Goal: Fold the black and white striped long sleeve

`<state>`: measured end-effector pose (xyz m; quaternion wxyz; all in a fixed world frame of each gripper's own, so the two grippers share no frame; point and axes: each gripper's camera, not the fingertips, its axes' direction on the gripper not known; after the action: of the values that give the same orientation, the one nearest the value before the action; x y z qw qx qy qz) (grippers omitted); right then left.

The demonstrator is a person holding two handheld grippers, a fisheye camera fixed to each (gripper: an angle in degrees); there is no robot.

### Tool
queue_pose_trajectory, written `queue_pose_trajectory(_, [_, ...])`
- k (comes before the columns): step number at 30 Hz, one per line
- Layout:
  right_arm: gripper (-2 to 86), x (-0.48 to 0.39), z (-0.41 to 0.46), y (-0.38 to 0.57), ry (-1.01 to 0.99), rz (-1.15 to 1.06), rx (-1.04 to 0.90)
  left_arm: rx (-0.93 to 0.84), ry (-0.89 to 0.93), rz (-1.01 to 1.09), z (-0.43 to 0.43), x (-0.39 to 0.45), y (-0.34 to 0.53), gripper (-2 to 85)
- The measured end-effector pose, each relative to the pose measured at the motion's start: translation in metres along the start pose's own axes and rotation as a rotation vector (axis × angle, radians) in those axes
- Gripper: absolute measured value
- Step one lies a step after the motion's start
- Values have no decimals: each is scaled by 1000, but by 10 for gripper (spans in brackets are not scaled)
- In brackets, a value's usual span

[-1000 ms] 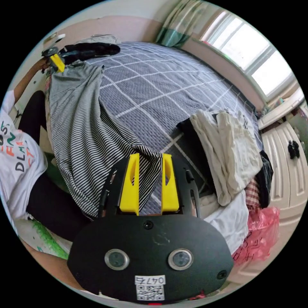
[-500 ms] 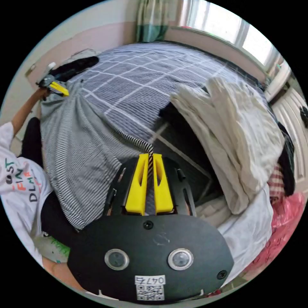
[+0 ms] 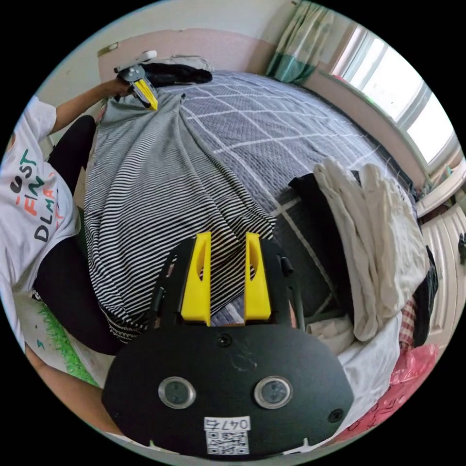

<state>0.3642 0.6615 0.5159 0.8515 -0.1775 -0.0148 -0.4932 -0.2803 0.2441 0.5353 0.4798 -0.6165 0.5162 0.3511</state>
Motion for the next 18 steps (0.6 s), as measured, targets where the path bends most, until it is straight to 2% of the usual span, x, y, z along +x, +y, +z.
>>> queue_pose_trajectory(2, [26, 0, 14, -3, -43, -24, -94, -13, -33, -5, 5, 5, -4, -7])
queue_pose_trajectory(4, [8, -6, 8, -3, -77, -55, -92, -22, -50, -21, 10, 8, -5, -7])
queue_pose_trajectory(7, [0, -26, -19, 0, 35, -91, -85, 20, -22, -62, 13, 9, -5, -6])
queue_pose_trajectory(13, [-1, -21, -46, -9, 258, -7, -165, 99, -23, -153, 21, 2, -16, 5])
queue_pose_trajectory(18, [3, -3, -4, -9, 214, 60, -319, 79, -16, -186, 45, 2, -30, 9])
